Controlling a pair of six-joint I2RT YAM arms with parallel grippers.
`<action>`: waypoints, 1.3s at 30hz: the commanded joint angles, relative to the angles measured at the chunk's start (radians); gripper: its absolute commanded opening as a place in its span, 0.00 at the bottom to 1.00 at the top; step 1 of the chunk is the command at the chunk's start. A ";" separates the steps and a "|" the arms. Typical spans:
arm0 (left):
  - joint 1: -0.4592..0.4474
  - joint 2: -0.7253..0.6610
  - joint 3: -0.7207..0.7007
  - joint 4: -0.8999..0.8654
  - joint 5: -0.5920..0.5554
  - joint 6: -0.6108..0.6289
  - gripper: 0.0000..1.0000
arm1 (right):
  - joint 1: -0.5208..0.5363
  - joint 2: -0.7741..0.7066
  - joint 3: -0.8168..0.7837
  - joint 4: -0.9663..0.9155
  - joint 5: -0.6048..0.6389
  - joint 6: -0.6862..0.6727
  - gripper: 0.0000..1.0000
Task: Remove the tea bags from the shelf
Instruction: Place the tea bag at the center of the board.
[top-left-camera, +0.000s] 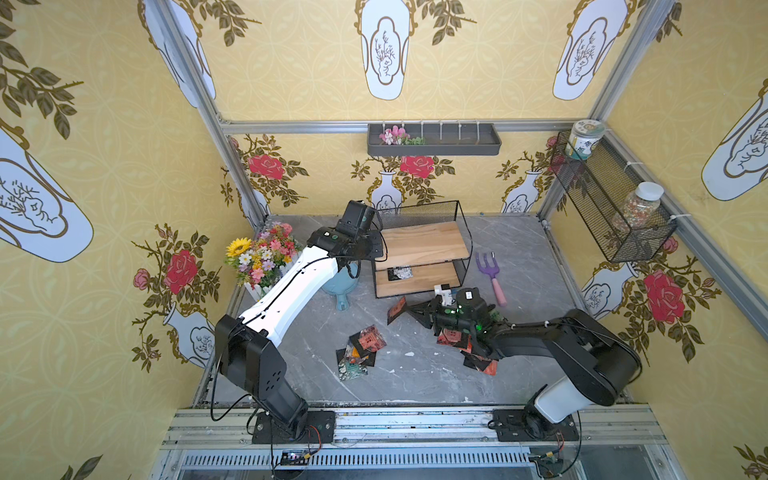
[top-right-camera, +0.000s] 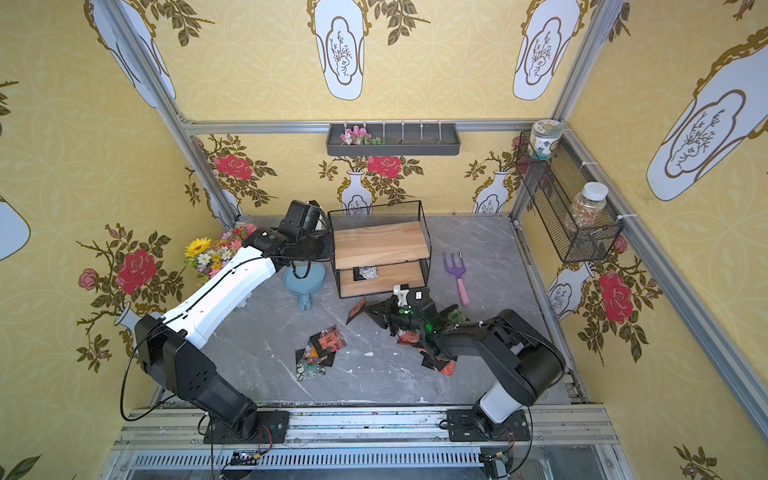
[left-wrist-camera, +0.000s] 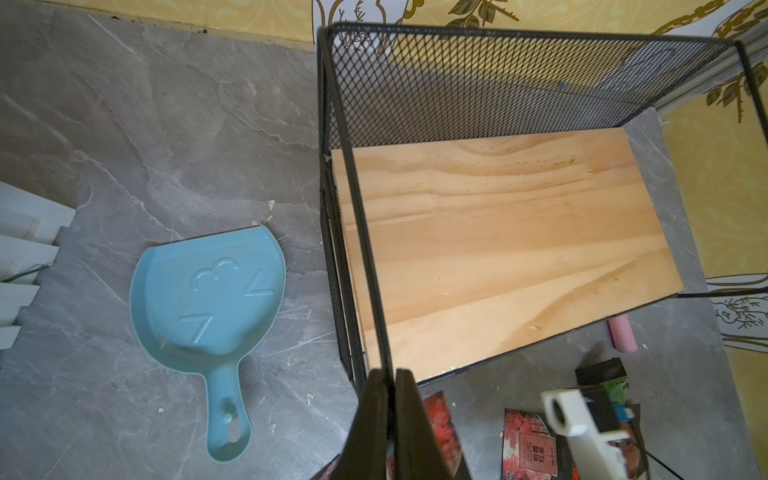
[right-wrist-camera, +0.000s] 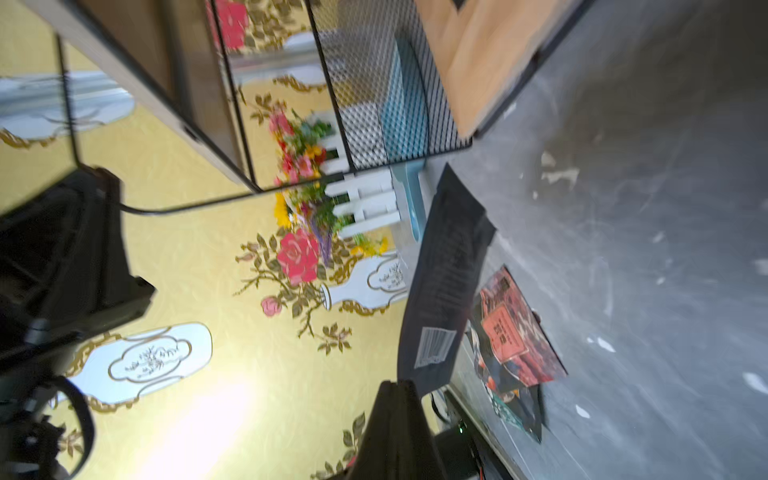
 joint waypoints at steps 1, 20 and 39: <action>-0.002 0.014 -0.010 -0.052 0.026 0.045 0.00 | 0.063 0.150 0.056 0.387 -0.117 0.094 0.00; -0.001 0.016 -0.006 -0.056 0.021 0.050 0.00 | 0.124 0.235 0.112 0.031 -0.102 -0.066 0.07; -0.001 0.017 0.004 -0.062 0.019 0.051 0.00 | 0.020 -0.032 0.065 -0.196 0.123 -0.119 0.22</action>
